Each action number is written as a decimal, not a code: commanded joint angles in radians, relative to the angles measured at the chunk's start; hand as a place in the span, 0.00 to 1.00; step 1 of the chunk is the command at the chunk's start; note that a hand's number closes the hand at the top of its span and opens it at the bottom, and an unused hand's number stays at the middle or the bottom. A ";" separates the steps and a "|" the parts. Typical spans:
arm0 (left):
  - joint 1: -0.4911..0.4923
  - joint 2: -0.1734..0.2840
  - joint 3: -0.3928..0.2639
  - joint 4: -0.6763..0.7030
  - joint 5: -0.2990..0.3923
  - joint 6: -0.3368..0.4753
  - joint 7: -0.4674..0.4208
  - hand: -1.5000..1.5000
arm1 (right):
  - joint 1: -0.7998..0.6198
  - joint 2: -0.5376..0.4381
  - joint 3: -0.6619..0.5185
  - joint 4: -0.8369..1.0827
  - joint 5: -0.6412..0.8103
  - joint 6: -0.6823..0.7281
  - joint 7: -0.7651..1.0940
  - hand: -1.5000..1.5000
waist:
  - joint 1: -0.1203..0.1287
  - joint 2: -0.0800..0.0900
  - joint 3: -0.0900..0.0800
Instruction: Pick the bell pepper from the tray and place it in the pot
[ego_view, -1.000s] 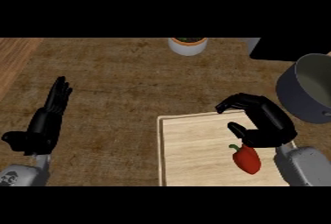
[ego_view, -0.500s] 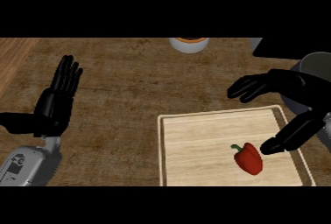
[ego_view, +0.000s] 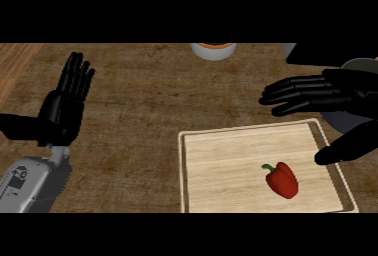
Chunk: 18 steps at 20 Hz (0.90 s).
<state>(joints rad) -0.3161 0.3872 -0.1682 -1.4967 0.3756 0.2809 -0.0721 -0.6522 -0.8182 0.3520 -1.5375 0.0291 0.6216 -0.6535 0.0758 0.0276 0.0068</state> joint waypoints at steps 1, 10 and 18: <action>-0.045 0.014 0.028 0.027 0.001 0.012 0.030 0.50 | -0.017 -0.078 0.107 -0.030 0.166 0.103 -0.263 0.00 | -0.027 -0.005 -0.001; 0.025 0.000 0.019 -0.005 -0.024 0.019 0.019 0.50 | 0.032 -0.137 0.336 0.098 0.423 -0.184 -0.443 0.00 | -0.041 -0.021 -0.005; -0.021 -0.004 0.042 -0.007 -0.034 0.023 0.067 0.50 | -0.053 -0.026 0.444 0.262 0.518 -0.240 -0.451 0.00 | -0.049 -0.022 -0.006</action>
<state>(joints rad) -0.3232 0.3904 -0.1224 -1.4762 0.3606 0.2803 -0.0361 -0.6786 -0.8834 0.7622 -1.3635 0.5040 0.3154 -0.9418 0.0309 0.0080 0.0008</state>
